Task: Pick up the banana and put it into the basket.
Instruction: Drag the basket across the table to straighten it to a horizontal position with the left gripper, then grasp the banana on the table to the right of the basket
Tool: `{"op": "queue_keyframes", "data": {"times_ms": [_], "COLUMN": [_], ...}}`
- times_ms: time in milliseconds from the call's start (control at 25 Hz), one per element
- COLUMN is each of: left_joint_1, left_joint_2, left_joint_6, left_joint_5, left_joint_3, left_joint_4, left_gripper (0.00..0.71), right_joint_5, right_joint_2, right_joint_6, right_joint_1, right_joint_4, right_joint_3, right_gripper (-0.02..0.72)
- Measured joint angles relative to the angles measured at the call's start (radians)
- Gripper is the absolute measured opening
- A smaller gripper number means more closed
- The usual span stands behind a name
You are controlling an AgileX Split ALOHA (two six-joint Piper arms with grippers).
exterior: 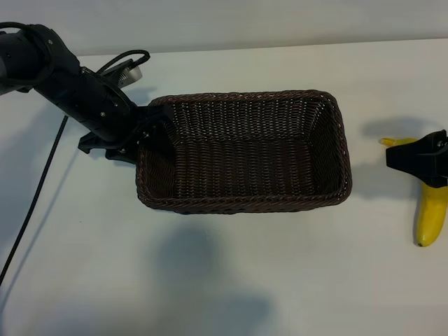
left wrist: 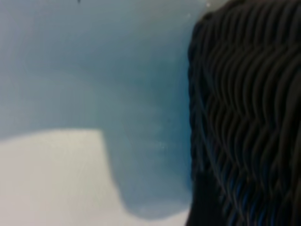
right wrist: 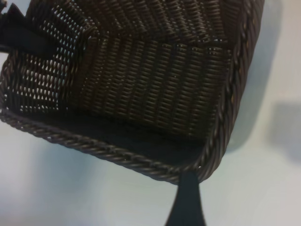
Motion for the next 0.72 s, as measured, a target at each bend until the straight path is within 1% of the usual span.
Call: {"op": "queue_keyframes", "data": {"times_ms": [80, 200, 240, 360, 480, 600, 680, 720], "left_joint_1": [0.0, 0.0, 0.0, 0.003, 0.02, 0.052, 0.075, 0.087], "left_joint_2": [-0.003, -0.039, -0.056, -0.121, -0.19, -0.261, -0.288, -0.296], "left_joint_6": [0.004, 0.006, 0.006, -0.011, -0.031, -0.037, -0.046, -0.062], "left_joint_5": [0.004, 0.013, 0.032, 0.064, 0.08, 0.086, 0.09, 0.093], "left_joint_3": [0.0, 0.0, 0.0, 0.0, 0.0, 0.0, -0.004, -0.005], "left_joint_4": [0.0, 0.002, 0.006, 0.047, 0.082, 0.097, 0.145, 0.193], "left_gripper": [0.547, 0.552, 0.552, 0.554, 0.555, 0.555, 0.555, 0.555], "right_joint_5": [0.0, 0.0, 0.0, 0.0, 0.0, 0.0, 0.0, 0.0], "right_joint_2": [0.0, 0.0, 0.0, 0.0, 0.0, 0.0, 0.0, 0.0], "right_joint_6": [0.0, 0.0, 0.0, 0.0, 0.0, 0.0, 0.0, 0.0], "right_joint_1": [0.0, 0.0, 0.0, 0.0, 0.0, 0.0, 0.0, 0.0], "right_joint_4": [0.0, 0.0, 0.0, 0.0, 0.0, 0.0, 0.0, 0.0], "right_joint_3": [0.0, 0.0, 0.0, 0.0, 0.0, 0.0, 0.0, 0.0], "right_gripper": [0.593, 0.593, 0.593, 0.593, 0.593, 0.593, 0.593, 0.593]}}
